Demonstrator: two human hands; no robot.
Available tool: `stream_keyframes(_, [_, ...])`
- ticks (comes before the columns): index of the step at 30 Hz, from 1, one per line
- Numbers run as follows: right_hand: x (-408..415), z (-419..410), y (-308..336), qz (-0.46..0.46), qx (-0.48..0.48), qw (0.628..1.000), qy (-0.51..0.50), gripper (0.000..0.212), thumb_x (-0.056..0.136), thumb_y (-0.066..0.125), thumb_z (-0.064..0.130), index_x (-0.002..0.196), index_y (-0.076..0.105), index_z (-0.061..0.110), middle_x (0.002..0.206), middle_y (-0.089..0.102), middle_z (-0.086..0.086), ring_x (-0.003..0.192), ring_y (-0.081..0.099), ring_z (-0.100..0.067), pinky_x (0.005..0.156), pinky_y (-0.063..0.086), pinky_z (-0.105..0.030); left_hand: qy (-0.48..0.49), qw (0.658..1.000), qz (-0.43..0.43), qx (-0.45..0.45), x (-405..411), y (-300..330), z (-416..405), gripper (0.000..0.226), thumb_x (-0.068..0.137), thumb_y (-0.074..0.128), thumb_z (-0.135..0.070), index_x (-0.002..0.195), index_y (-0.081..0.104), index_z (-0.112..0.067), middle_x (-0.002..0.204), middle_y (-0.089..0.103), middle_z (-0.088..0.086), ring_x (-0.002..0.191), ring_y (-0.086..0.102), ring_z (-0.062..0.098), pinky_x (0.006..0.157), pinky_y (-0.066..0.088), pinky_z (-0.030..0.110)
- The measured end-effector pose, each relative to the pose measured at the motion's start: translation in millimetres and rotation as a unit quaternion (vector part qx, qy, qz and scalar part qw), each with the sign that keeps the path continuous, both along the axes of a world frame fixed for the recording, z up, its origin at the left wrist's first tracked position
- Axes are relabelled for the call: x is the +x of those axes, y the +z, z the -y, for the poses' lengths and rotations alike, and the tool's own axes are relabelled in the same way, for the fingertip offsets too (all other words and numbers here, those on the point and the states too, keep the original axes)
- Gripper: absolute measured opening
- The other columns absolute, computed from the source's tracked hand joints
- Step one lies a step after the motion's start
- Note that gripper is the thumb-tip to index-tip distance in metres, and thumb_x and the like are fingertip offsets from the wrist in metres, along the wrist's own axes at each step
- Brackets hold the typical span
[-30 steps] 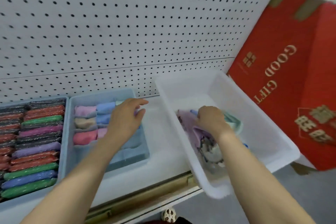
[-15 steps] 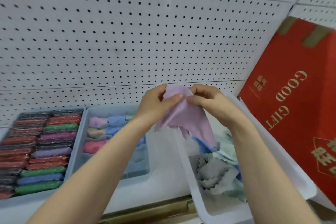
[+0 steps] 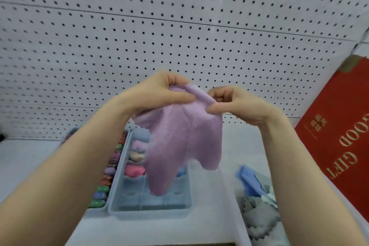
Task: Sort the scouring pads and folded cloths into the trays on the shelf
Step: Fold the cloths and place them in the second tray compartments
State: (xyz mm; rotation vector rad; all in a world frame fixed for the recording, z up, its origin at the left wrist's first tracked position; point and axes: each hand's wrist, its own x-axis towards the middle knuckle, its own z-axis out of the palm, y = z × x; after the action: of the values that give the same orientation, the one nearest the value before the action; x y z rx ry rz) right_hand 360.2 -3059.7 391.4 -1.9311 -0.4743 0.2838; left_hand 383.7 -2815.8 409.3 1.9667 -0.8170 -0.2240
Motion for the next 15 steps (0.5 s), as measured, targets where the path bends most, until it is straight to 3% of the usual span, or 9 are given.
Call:
stream_keyframes(2, [4.3,-1.4,-2.2,0.005,-0.045,0.999,-0.02,0.007,0.084,0.073,0.013,0.085,0.068,0.008,0.077,0.058,-0.003,0.074,0.052,-0.013,0.073,0.04,-0.026,0.044,0.999,0.001,0.015,6.8,0.0,-21.4,0.014,0.083,0.076,-0.021,0.097,0.075,-0.018,0.093,0.075,-0.001,0.082,0.067,0.004,0.08,0.051,0.025])
stream_keyframes(5, [7.8,-12.6,-3.5,-0.027,0.012,0.999,-0.026,0.01,0.078,0.073,0.016,0.081,0.063,0.016,0.082,0.056,-0.004,0.075,0.051,-0.014,0.07,0.04,-0.027,0.069,0.997,0.006,0.019,13.7,-6.6,-43.6,0.02,0.081,0.077,-0.02,0.101,0.076,-0.021,0.096,0.075,-0.013,0.087,0.068,-0.002,0.083,0.048,0.017])
stream_keyframes(7, [8.4,-31.1,-1.9,-0.049,0.043,0.998,0.018,0.02,0.079,0.073,0.016,0.094,0.061,0.019,0.096,0.063,-0.003,0.082,0.058,-0.017,0.072,0.046,-0.029,0.054,0.998,0.016,0.015,12.2,-10.2,-48.8,0.019,0.083,0.075,-0.018,0.101,0.076,-0.021,0.095,0.074,-0.018,0.089,0.066,-0.006,0.084,0.046,0.012])
stream_keyframes(9, [11.1,-53.7,-2.1,-0.05,0.005,0.997,0.054,0.041,0.083,0.074,0.01,0.118,0.057,0.022,0.116,0.068,-0.004,0.1,0.066,-0.023,0.084,0.053,-0.033,0.032,0.999,0.027,0.023,10.0,-11.6,-48.7,0.019,0.086,0.073,-0.018,0.103,0.076,-0.026,0.097,0.074,-0.02,0.094,0.065,-0.008,0.085,0.045,0.009])
stream_keyframes(11, [14.6,-71.9,-6.1,-0.054,-0.046,0.994,0.079,0.051,0.085,0.074,0.007,0.13,0.056,0.023,0.119,0.068,-0.008,0.107,0.066,-0.025,0.092,0.052,-0.036,0.01,0.998,0.039,0.047,8.1,-12.2,-48.7,0.021,0.088,0.071,-0.022,0.107,0.075,-0.028,0.099,0.074,-0.019,0.098,0.065,-0.005,0.088,0.045,0.01])
stream_keyframes(13, [18.7,-78.4,-10.7,-0.047,-0.082,0.993,0.073,0.038,0.083,0.078,0.019,0.119,0.066,0.02,0.1,0.067,-0.011,0.089,0.06,-0.026,0.086,0.049,-0.04,0.014,0.998,0.041,0.05,9.5,-13.2,-54.1,0.023,0.087,0.071,-0.022,0.109,0.075,-0.028,0.098,0.073,-0.018,0.092,0.065,-0.008,0.083,0.044,0.008])
stream_keyframes(15, [21.6,-74.5,-10.5,-0.016,-0.103,0.994,0.022,0.029,0.077,0.082,0.032,0.086,0.068,0.008,0.074,0.048,-0.013,0.07,0.041,-0.027,0.067,0.038,-0.037,0.042,0.997,0.041,0.056,12.6,-16.3,-65.6,0.022,0.083,0.076,-0.021,0.105,0.076,-0.027,0.095,0.073,-0.018,0.081,0.064,-0.012,0.075,0.043,0.005])
